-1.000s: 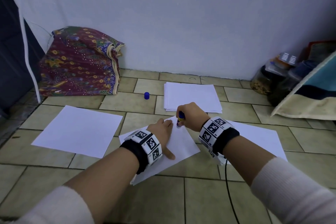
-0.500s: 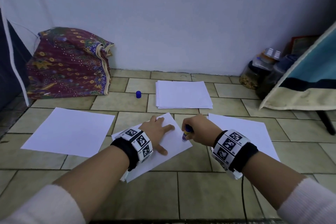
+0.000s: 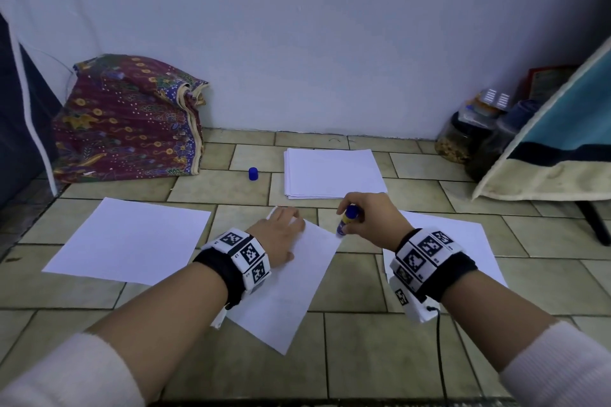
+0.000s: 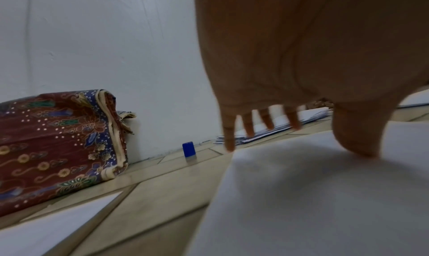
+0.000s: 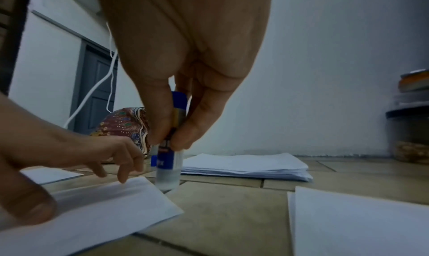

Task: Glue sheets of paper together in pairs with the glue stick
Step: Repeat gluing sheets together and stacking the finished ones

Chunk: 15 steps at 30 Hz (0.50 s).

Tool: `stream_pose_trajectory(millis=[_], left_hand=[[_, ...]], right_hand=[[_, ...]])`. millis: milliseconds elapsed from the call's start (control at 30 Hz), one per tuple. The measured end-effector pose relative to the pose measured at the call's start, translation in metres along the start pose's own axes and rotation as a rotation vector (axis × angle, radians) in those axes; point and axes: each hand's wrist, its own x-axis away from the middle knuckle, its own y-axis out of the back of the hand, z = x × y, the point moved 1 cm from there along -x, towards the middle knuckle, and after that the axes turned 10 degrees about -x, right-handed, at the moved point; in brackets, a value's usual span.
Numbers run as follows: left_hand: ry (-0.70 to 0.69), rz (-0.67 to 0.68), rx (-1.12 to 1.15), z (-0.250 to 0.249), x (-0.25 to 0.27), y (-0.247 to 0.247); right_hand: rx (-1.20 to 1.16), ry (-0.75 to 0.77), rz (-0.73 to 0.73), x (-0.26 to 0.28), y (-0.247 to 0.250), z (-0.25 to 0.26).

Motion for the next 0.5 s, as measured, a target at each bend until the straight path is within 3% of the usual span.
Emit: stream_pose_trajectory(millis=[100,267,500], left_hand=[[-0.068,0.040,0.031,0.000,0.003,-0.001],[0.051,0.048,-0.015,0.007,0.008,0.005],[0.148,0.078,0.146,0.013,0.008,0.000]], right_hand=[[-0.001,-0.009,-0.032,-0.012,-0.007,0.000],[0.003,-0.025,-0.062,-0.034,-0.012,0.007],[0.000,-0.033,-0.043,-0.064,-0.031,0.023]])
